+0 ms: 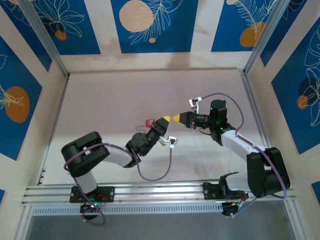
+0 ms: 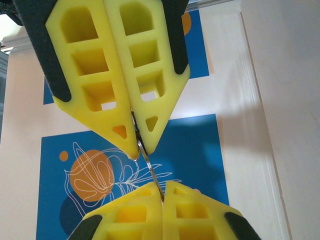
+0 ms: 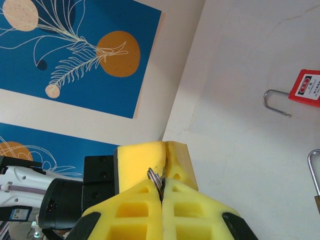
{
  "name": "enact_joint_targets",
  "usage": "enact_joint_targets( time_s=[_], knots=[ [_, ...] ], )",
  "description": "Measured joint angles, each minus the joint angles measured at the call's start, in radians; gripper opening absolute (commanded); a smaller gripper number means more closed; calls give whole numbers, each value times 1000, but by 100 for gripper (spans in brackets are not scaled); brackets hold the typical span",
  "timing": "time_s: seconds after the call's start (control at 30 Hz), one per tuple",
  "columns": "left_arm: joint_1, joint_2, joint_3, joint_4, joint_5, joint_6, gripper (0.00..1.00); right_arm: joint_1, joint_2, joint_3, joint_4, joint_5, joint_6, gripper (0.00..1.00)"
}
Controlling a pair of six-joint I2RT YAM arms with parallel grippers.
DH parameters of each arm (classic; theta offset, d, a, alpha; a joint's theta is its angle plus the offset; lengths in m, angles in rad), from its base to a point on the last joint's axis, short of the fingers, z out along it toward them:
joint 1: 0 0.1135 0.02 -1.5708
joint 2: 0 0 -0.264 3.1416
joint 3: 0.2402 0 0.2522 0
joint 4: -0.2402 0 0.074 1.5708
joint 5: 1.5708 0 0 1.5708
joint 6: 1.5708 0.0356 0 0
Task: Unlock with the key
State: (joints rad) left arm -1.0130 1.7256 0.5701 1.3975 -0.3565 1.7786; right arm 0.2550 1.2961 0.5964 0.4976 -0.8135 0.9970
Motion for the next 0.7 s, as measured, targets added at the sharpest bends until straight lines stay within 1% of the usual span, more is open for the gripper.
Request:
enact_joint_targets(
  time_s=[0.17,0.2,0.33,0.37,0.43,0.47,0.63,0.7],
  knots=[
    [0,0,-1,0,0,0,0,0,-12,0,-20,11,-4,0],
    [0,0,-1,0,0,0,3,0,-12,0,-21,14,-4,0],
    [-2,0,-1,-2,2,4,32,0,-24,0,-37,26,-8,0],
    [-3,0,-2,-3,2,3,41,-5,-30,0,-43,31,-11,0],
    [-4,0,-3,-5,0,-3,53,-15,-43,2,-53,41,-16,0],
    [-5,0,-3,-8,2,-9,57,-21,-50,3,-60,46,-19,0],
    [-5,0,-6,-8,-3,-18,65,-43,-71,4,-85,55,-35,0],
    [-5,0,-8,-10,-8,-18,70,-52,-76,4,-99,56,-44,0]
  ],
)
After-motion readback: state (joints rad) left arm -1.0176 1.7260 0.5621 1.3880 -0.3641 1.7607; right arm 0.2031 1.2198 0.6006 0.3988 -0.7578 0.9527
